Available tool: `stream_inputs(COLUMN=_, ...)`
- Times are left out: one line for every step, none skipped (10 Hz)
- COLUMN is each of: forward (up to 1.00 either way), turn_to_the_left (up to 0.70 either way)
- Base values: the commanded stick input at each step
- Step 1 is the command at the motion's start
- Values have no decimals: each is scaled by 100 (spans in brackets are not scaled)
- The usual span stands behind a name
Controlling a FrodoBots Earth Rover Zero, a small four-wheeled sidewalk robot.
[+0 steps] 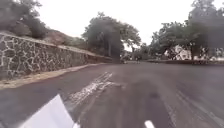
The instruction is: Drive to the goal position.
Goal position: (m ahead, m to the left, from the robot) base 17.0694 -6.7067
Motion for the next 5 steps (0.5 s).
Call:
stream_inputs(forward=50, turn_to_the_left=0)
stream_inputs(forward=50, turn_to_the_left=0)
stream_inputs(forward=50, turn_to_the_left=0)
stream_inputs(forward=50, turn_to_the_left=0)
stream_inputs(forward=50, turn_to_the_left=0)
